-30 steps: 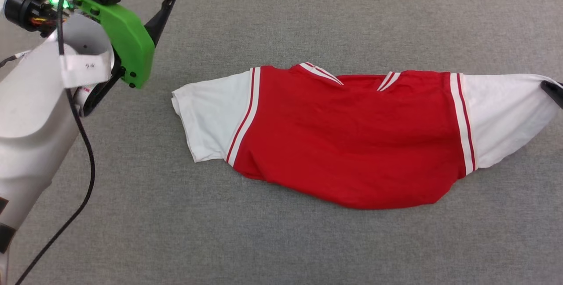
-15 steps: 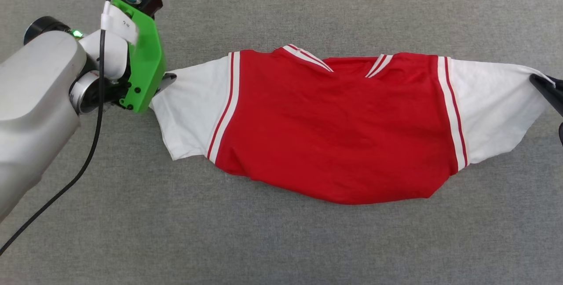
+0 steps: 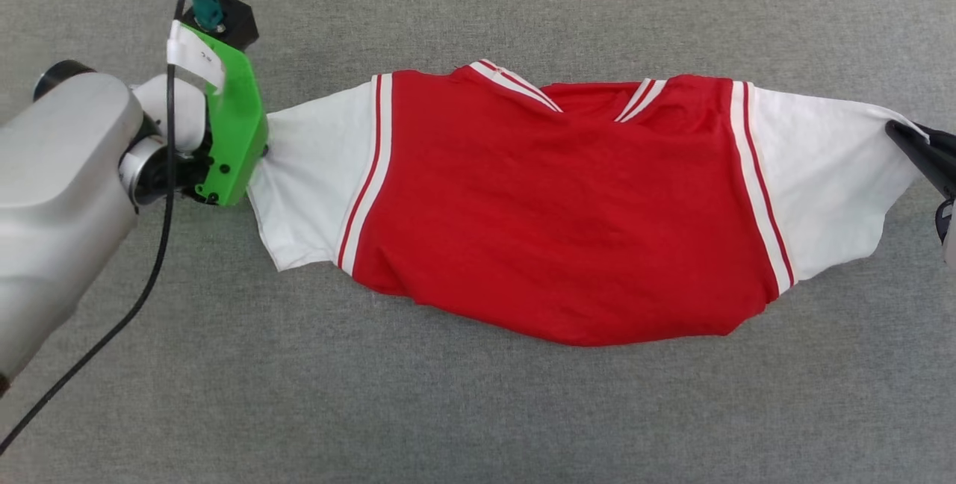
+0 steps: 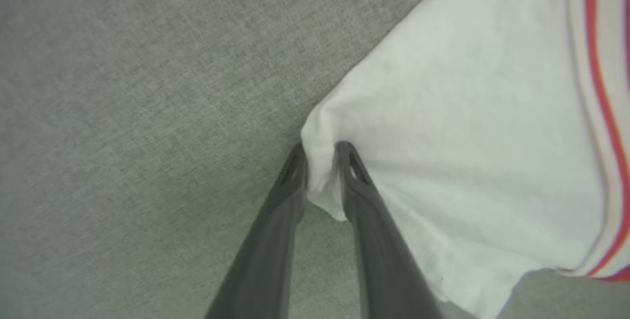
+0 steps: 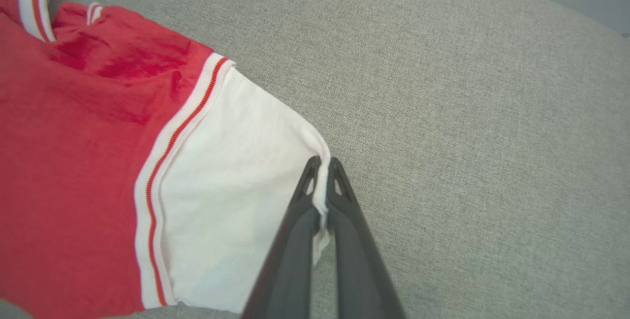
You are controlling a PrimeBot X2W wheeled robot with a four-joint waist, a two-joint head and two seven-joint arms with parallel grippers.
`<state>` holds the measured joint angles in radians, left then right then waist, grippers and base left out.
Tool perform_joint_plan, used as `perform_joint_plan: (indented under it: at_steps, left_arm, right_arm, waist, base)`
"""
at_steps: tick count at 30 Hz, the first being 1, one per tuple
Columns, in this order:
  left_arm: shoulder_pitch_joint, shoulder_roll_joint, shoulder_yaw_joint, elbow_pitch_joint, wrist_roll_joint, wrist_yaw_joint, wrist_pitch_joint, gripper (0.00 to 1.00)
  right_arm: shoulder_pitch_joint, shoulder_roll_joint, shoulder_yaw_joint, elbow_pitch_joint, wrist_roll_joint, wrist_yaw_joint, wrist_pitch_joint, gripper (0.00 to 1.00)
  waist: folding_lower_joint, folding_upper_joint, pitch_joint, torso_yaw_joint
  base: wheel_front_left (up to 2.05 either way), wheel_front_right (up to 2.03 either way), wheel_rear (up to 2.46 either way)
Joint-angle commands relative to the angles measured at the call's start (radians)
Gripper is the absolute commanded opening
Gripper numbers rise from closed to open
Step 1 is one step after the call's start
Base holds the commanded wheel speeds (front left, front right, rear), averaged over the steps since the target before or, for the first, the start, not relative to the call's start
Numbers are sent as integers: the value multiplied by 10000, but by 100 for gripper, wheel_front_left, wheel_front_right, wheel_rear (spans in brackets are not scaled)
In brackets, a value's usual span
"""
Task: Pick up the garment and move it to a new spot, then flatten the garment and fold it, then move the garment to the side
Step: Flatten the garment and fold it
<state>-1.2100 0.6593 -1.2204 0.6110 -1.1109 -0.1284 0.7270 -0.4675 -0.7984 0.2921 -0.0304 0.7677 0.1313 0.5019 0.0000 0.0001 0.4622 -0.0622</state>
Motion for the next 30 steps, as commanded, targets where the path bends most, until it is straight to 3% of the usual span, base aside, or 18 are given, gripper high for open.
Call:
perform_joint_plan:
  at_steps: [1,5,20,30]
  left_arm:
    - [606,-258,-332,127,-86,-22,-79,0]
    - [511,-130,-404,-53,23,-22,-775,0]
    - [-731,987,-300,-2189,1290,-23,-5409,0]
    - [-1804,934,380,-2747,1907,485,-6491,0]
  right_arm:
    - [112,42,-48,-41,-57,-6,34,0]
    - [71,78,-66,32,-65,-6,-18,0]
    - [305,-400,-703,115,-38,-6,-927,0]
    - [-664,-975,-1287,-404,-149,-6,-978,0]
  waist:
    - [0,-1,-130,51]
    - [0,-1,-573,137]
    - [0,-1,-2660,785]
    - [0,-1,-3165,847]
  base:
    - [0,0,0]
    - [0,0,0]
    - [0,0,0]
    - [0,0,0]
